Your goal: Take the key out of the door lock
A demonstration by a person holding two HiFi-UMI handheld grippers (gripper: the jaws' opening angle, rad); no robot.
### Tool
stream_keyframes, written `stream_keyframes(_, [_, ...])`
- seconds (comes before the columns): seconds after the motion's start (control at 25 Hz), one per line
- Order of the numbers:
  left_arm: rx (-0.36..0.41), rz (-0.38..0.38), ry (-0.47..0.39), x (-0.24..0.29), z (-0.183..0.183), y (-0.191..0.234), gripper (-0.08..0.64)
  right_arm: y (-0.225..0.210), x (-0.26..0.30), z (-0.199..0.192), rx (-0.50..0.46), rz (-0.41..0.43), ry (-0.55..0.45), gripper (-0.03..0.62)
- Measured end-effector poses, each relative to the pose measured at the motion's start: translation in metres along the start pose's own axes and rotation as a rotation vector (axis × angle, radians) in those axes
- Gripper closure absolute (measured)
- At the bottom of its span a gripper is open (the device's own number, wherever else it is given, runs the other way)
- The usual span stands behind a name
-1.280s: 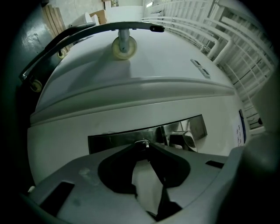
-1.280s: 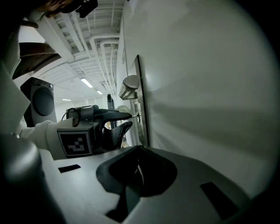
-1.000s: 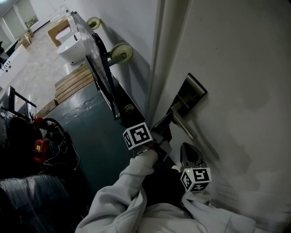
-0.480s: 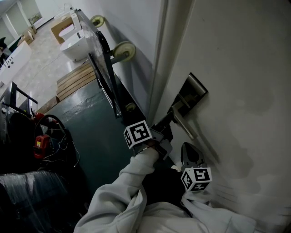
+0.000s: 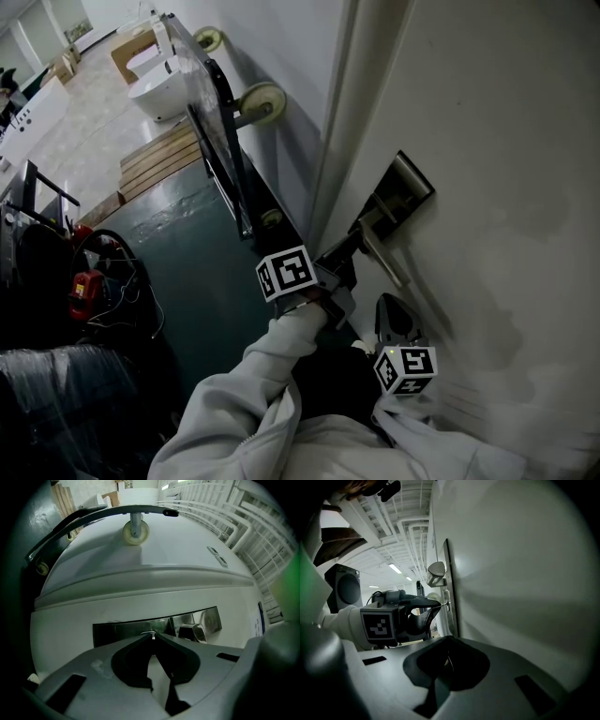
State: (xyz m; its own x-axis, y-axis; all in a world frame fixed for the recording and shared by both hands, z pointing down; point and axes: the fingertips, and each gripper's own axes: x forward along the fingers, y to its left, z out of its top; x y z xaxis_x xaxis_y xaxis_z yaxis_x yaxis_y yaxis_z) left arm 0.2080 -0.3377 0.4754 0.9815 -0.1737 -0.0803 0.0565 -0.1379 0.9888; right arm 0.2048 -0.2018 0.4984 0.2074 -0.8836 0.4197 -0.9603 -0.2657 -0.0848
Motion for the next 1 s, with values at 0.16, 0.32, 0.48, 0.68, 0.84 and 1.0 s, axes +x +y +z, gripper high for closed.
stream_keyframes(0.16, [0.021,0.006,0.002,-0.0001,-0.0001,-0.0006,0.534,-0.0006,0.0012,0.0004,0.002,-0.002,-0.001,0.540])
stream_keyframes(0.32, [-0.127,-0.021,-0.019,-0.0005,-0.0012,0.0040,0.534,-0.0011,0.0036,0.0000,0.004,-0.001,0.001,0.540])
stream_keyframes(0.48, [-0.199,-0.016,-0.030,-0.0008,-0.0009,0.0049,0.534,-0.0002,0.0055,0.0013,0.005,0.000,0.002,0.540])
stream_keyframes(0.68, [-0.168,0.012,-0.036,-0.0015,-0.0008,0.0043,0.534,-0.0003,0.0084,0.0027,0.000,0.004,0.001,0.540])
stream_keyframes(0.84, [-0.184,0.012,-0.037,-0.0015,-0.0010,0.0049,0.534,-0.0023,0.0088,0.0039,0.001,0.001,0.002,0.540])
stream_keyframes(1.0, [-0.205,0.006,-0.029,-0.0013,-0.0011,0.0049,0.534,-0.0043,0.0079,0.0029,0.003,-0.005,0.007,0.540])
